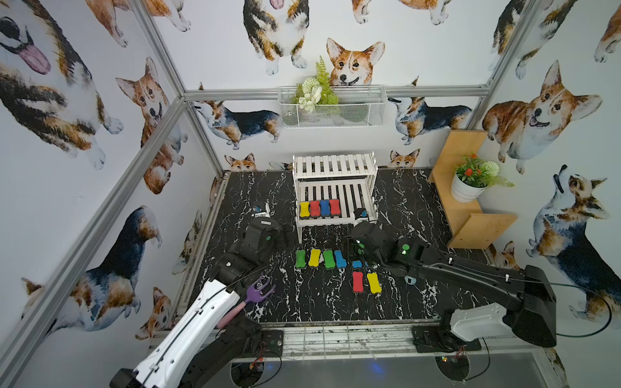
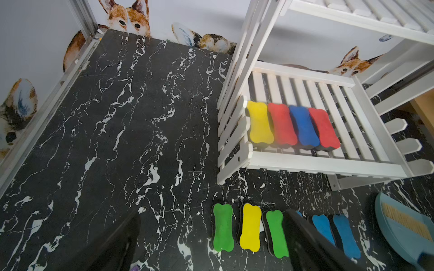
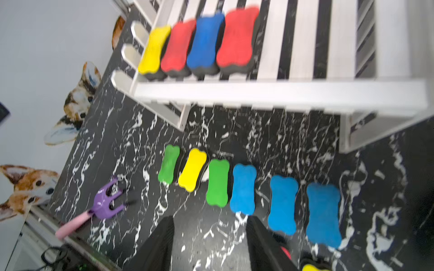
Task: Remove the whiteboard erasers from the shelf
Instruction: Place the whiteboard eraser at the center of the board, then pick up the whiteboard eraser from the shelf.
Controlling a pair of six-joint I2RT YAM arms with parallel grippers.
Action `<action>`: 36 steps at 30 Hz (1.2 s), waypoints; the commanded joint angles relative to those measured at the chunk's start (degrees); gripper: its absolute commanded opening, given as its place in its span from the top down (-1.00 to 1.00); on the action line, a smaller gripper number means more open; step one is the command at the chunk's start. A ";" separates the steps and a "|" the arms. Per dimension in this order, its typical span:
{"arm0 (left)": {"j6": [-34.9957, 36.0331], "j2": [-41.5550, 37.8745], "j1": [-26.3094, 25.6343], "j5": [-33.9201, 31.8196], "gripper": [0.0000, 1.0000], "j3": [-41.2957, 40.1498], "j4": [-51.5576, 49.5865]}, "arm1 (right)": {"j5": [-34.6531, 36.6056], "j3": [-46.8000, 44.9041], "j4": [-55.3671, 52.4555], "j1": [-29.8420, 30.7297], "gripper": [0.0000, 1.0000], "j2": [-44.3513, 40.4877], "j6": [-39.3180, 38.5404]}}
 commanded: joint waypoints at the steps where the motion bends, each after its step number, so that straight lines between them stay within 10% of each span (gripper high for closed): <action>1: 0.00 -0.54 0.09 -0.31 -0.99 -0.14 0.53 | 0.29 3.06 2.47 -3.18 -0.11 2.57 -6.01; 11: 0.16 -0.96 0.17 -0.53 -0.99 0.61 -0.47 | 1.49 13.83 7.16 -10.45 -0.09 16.64 -10.80; 36: 0.61 -1.51 0.18 -0.92 -0.99 -0.23 -0.50 | 0.49 13.30 5.19 -14.55 0.06 21.46 -6.28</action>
